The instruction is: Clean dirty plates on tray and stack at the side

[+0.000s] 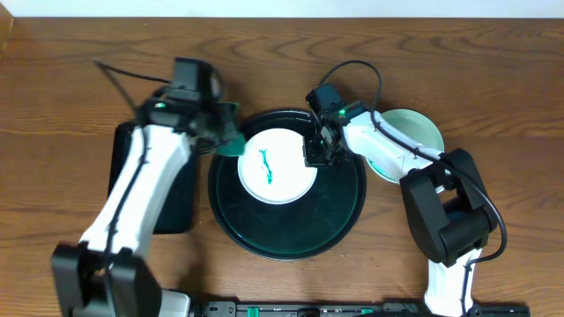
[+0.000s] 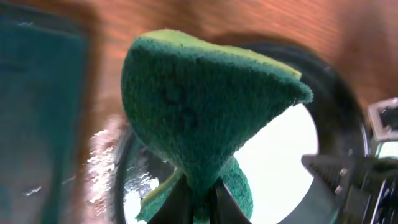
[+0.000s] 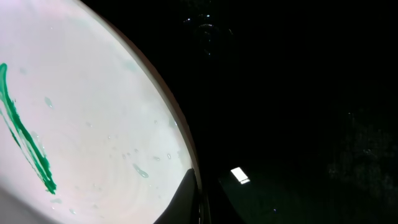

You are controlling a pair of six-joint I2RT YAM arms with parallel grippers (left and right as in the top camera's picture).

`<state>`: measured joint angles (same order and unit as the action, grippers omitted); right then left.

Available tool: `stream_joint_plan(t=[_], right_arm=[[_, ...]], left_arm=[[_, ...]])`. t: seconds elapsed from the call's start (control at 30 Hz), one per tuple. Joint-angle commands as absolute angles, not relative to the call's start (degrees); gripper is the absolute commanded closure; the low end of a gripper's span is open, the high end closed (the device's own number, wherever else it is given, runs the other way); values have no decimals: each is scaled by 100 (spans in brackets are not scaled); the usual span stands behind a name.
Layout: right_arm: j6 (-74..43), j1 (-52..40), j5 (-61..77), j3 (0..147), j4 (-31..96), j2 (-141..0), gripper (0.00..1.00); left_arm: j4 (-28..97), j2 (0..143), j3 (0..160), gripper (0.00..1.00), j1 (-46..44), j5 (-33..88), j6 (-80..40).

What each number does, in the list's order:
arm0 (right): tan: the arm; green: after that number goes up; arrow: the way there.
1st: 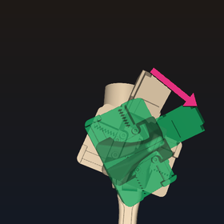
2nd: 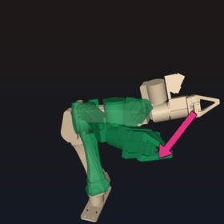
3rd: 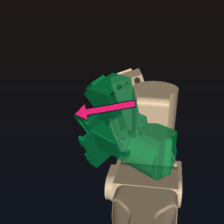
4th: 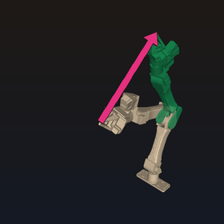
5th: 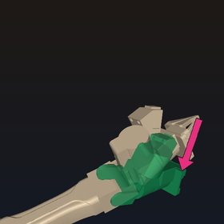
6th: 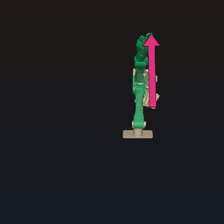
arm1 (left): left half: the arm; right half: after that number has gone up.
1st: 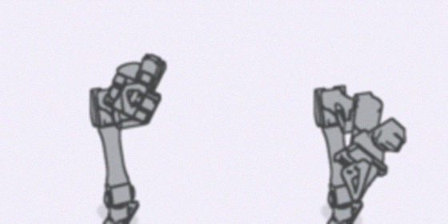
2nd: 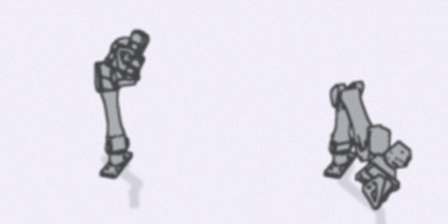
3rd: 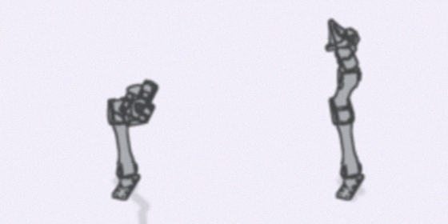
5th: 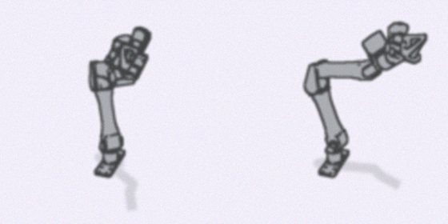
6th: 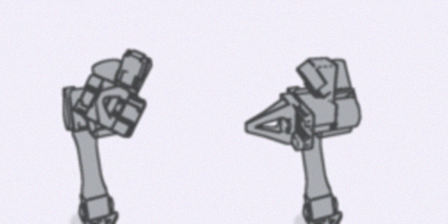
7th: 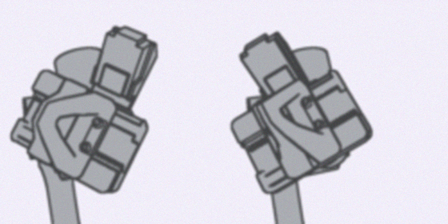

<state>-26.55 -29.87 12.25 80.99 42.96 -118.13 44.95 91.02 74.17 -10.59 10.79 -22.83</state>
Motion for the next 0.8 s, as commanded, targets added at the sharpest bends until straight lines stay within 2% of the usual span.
stream_joint_plan(t=[0.0,0.23,0.4,0.47,0.63,0.77], right_arm=[[-2742,-2989,1337,8173,4305,-11865,99],[-2742,-2989,1334,8173,4305,-11865,99],[-2742,-2989,1330,8173,4305,-11865,99],[-2744,-2989,1313,8173,4305,-11865,99],[-2744,-2989,1297,8171,4305,-11867,99],[-2744,-2989,1295,8171,4305,-11869,99]], left_arm=[[4189,9666,7314,93,-1435,1044,-2891],[4018,10683,7312,93,-1839,897,-3677],[4018,11126,7312,93,-1964,1072,-3710],[3946,11190,7312,93,-1997,1605,-3382],[3765,11185,7312,93,-2018,3865,-1715],[4211,11185,7312,93,-2018,3529,-1688]])
